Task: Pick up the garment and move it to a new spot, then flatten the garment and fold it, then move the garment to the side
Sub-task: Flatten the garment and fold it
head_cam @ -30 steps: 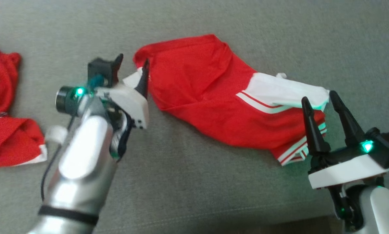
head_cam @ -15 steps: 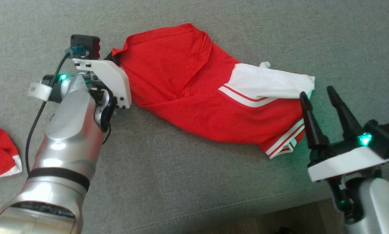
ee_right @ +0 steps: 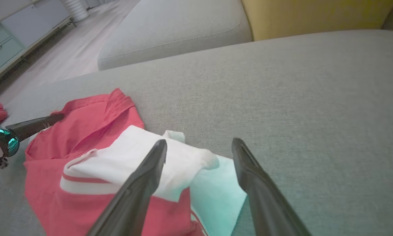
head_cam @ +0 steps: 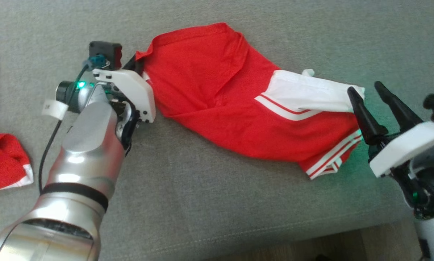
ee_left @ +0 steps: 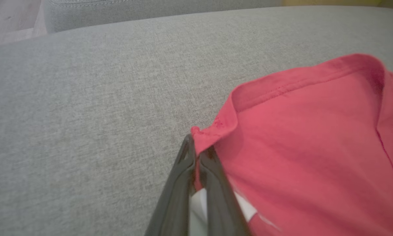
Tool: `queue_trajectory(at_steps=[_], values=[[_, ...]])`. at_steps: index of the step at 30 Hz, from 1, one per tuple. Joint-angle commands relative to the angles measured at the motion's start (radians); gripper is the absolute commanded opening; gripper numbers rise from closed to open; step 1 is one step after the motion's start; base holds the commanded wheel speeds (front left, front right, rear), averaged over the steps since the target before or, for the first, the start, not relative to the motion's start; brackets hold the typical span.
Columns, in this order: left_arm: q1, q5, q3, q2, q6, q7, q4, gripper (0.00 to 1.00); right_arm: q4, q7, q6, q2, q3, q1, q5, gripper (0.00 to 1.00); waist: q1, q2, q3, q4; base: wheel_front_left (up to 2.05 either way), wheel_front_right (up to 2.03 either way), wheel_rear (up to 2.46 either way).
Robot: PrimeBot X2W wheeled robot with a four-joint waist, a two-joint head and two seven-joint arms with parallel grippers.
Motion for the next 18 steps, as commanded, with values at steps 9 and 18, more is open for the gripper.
queue_trajectory(at_steps=[9, 18], values=[[-0.034, -0.019, -0.011, 0.016, -0.004, -0.055, 0.029, 0.0, 0.01, 0.162, 0.004, -0.018, 0.001, -0.037, 0.1, 0.86, 0.0, 0.0, 0.013, 0.035, 0.0, 0.0, 0.0], [-0.028, -0.055, -0.001, 0.013, 0.001, -0.126, 0.015, 0.0, -0.038, 0.104, 0.004, -0.023, -0.009, -0.047, 0.113, 0.0, 0.0, 0.0, -0.008, 0.045, 0.0, 0.0, 0.0]])
